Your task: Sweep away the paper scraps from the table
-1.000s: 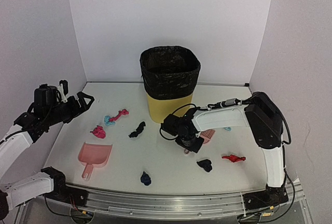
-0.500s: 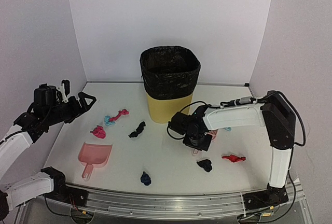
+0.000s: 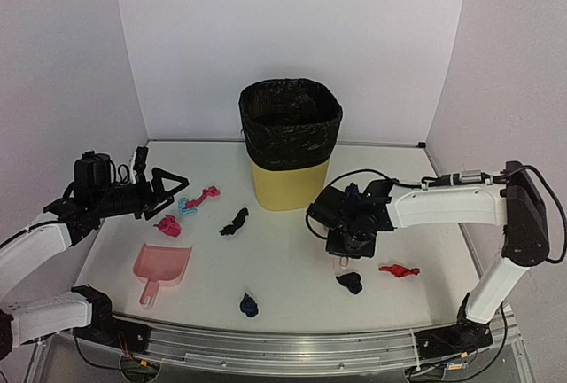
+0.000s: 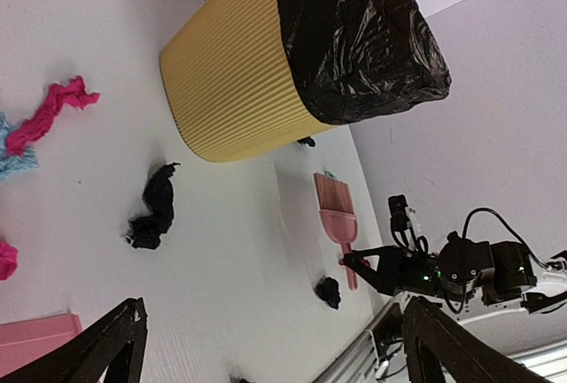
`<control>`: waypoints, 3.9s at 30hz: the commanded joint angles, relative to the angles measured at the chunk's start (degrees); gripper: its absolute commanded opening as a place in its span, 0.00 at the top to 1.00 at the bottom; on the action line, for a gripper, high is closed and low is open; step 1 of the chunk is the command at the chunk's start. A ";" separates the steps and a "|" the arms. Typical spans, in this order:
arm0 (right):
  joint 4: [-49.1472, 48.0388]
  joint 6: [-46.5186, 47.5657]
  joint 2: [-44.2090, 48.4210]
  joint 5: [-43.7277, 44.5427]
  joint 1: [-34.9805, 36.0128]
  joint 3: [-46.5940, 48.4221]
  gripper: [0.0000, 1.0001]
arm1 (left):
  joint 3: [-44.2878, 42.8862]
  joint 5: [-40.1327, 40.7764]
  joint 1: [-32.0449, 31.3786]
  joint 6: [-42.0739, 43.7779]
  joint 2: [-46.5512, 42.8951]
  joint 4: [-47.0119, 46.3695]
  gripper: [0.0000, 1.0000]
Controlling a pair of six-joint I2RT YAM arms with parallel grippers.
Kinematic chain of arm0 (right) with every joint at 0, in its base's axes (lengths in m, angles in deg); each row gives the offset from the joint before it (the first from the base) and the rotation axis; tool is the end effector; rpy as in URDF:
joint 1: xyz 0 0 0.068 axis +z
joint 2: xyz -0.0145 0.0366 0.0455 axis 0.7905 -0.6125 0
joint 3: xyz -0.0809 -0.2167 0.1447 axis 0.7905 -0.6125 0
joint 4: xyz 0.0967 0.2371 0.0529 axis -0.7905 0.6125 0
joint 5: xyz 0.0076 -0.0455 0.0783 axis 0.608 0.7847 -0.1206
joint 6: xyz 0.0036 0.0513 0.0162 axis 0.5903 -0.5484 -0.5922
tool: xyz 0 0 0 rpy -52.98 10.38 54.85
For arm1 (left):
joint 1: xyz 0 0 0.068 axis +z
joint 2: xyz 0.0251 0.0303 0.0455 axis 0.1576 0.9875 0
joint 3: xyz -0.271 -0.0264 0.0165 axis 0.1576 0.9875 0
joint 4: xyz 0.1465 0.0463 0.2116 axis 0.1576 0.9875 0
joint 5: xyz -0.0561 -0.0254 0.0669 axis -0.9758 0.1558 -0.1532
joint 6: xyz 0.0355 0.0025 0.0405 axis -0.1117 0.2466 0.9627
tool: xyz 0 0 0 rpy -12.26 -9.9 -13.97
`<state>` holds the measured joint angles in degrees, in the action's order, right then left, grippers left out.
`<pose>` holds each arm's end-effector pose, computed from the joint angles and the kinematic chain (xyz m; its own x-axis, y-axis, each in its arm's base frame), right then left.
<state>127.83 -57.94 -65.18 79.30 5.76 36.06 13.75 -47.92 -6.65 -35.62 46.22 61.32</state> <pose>0.1878 0.2710 0.1991 -0.8550 0.1338 -0.5011 0.1256 0.9908 0.0503 0.1841 -0.0730 0.2627 -0.7548 -0.3421 -0.5597 0.3156 0.5586 -0.7670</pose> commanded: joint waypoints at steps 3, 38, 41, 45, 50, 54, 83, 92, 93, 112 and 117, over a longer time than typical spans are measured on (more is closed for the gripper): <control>-7.48 11.88 1.82 -6.63 5.63 1.31 1.00 | 3.32 -11.11 -3.96 -7.27 5.11 -15.35 0.00; -28.23 17.78 -4.51 -14.73 10.33 9.09 1.00 | 1.37 10.42 -25.81 -17.16 26.01 -29.64 0.26; -28.30 17.46 -5.03 -13.75 10.32 9.75 1.00 | 1.33 9.84 -25.94 -17.00 26.73 -29.72 0.38; -28.32 16.93 -6.30 -13.54 10.32 10.85 1.00 | 1.20 9.35 -25.94 -16.79 26.84 -30.62 0.59; -28.30 16.89 -7.93 -14.66 10.32 12.46 1.00 | 0.21 8.36 -25.93 -15.29 26.95 -30.34 0.87; -28.34 18.18 -7.68 -16.35 10.24 12.43 0.90 | -0.73 7.17 -25.93 -11.98 26.43 -28.77 1.00; -44.55 31.66 17.98 -45.26 2.14 -8.75 0.23 | -16.35 -30.20 -25.41 6.61 27.25 -17.58 1.00; -47.94 28.90 16.54 -50.84 2.17 -7.15 0.56 | -17.07 -31.01 -25.41 6.45 28.89 -19.20 1.00; -47.94 28.86 16.55 -51.03 2.17 -7.11 0.61 | -17.28 -30.93 -25.41 6.38 29.07 -19.25 1.00; -52.51 27.27 27.19 -30.26 2.08 -12.85 1.00 | -13.98 -17.98 -25.41 1.16 24.15 -27.10 0.00; -57.92 22.65 29.93 -22.13 2.06 -13.91 1.00 | -10.11 -10.48 -25.50 -5.55 23.32 -35.54 0.00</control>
<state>79.12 -31.53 -37.89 47.79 7.69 22.67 0.84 -66.28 -31.88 -35.10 71.06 35.86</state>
